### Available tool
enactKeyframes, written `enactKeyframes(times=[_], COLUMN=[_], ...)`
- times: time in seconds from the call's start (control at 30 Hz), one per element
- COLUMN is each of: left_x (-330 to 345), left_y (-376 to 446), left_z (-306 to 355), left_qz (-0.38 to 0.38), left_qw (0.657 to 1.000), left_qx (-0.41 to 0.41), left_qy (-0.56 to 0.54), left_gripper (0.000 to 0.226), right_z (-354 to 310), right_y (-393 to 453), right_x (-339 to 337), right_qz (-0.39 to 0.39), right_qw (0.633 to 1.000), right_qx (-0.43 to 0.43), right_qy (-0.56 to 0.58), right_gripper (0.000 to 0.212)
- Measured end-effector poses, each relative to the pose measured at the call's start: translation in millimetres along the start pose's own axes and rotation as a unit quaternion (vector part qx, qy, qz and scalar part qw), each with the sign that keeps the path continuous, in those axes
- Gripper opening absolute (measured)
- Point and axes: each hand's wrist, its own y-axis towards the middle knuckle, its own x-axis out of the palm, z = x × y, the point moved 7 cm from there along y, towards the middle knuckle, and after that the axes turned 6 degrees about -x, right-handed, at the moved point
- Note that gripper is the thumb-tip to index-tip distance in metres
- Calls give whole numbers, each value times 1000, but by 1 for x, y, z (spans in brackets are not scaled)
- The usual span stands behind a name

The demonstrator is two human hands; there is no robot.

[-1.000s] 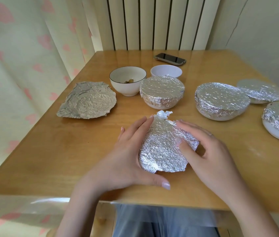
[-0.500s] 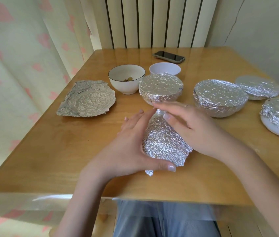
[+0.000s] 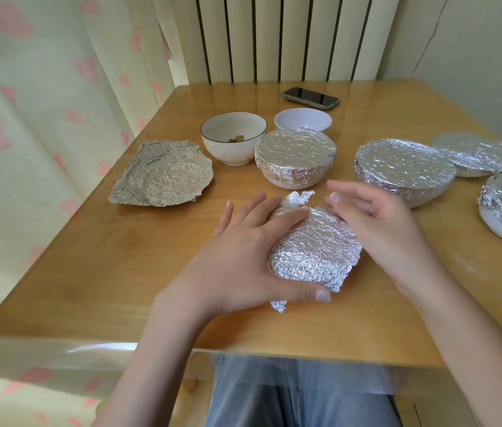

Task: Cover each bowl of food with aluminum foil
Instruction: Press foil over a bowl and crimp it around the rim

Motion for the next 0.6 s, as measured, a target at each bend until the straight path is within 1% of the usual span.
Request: enactKeyframes(times=[0.07, 0.13, 0.3, 0.4, 0.5, 0.53, 0.6], left_x=[2, 3, 3, 0, -8, -10, -9], left_y=[1, 1, 0, -3, -7, -8, -10], left_z=[1, 3, 3, 5, -1, -5, -11], left_qz=[-9, -15, -4, 9, 26, 29, 25], left_qw=[1000, 999, 1000, 998, 980, 973, 970], left_qx=[-3, -4, -2, 11, 10, 7, 4], left_qy=[26, 40, 10, -65, -199, -227, -241], left_gripper=[109, 111, 115, 118, 109, 107, 111], right_z=[2, 4, 11, 11, 10, 9, 10], right_y=[-2, -4, -5, -5, -5, -5, -5], right_x=[1, 0, -1, -1, -3, -3, -3], right_qz=[5, 20, 41, 43, 50, 52, 57], right_qw=[1000, 999, 998, 998, 998, 998, 998], right_qx=[15, 24, 28, 25, 20, 19, 16], right_qy=[6, 12, -25, -36, -38, -38, -36], right_gripper=[26, 22, 11, 12, 13, 13, 13])
